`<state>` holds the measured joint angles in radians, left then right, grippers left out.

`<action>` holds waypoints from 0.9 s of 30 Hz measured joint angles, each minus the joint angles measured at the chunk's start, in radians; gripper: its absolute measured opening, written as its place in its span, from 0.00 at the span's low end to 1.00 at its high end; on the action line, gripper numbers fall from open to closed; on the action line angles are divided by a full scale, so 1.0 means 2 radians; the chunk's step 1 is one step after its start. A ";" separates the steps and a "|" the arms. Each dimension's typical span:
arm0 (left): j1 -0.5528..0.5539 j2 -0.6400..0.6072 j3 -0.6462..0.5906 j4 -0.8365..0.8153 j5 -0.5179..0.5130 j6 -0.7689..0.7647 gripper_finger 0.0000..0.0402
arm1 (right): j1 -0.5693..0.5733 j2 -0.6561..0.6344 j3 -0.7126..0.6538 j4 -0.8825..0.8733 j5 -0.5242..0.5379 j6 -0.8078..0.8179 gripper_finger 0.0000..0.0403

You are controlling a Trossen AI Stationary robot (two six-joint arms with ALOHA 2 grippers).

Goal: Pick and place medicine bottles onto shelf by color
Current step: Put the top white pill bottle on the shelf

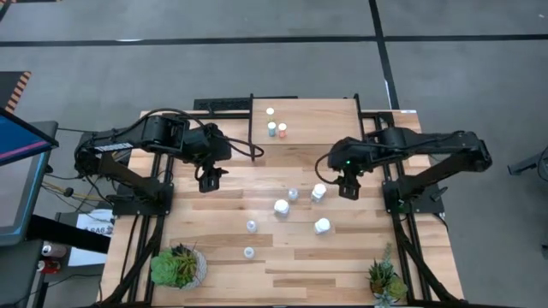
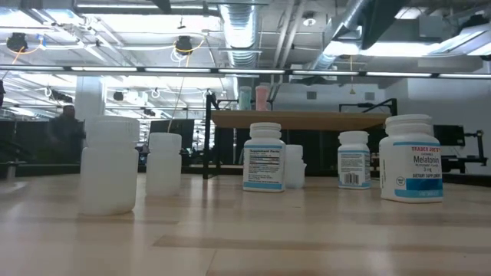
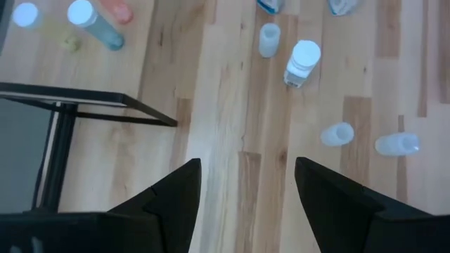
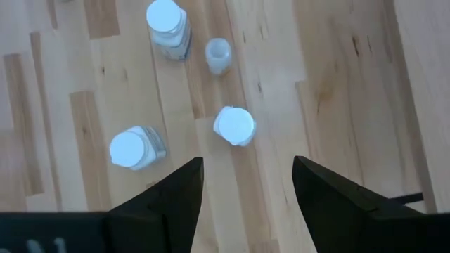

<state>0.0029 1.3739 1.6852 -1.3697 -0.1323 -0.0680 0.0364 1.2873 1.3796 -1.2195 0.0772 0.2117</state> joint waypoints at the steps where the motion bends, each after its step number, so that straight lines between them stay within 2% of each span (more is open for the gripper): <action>1: 0.000 0.000 0.000 0.000 -0.003 -0.004 0.54 | 0.000 0.000 0.000 0.001 0.000 0.000 0.60; 11: 0.000 0.000 0.000 0.000 -0.019 -0.030 0.54 | 0.000 0.037 0.000 0.005 0.000 -0.030 0.60; 19: 0.000 0.000 0.000 -0.001 -0.020 -0.030 0.54 | 0.015 0.086 0.002 0.010 -0.004 -0.145 0.60; 27: 0.000 0.000 0.000 -0.001 -0.032 -0.039 0.54 | 0.035 0.133 0.038 -0.036 -0.002 -0.174 0.67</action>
<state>0.0029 1.3739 1.6852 -1.3708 -0.1963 -0.1460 0.1058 1.5524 1.4546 -1.2923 0.0732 -0.1362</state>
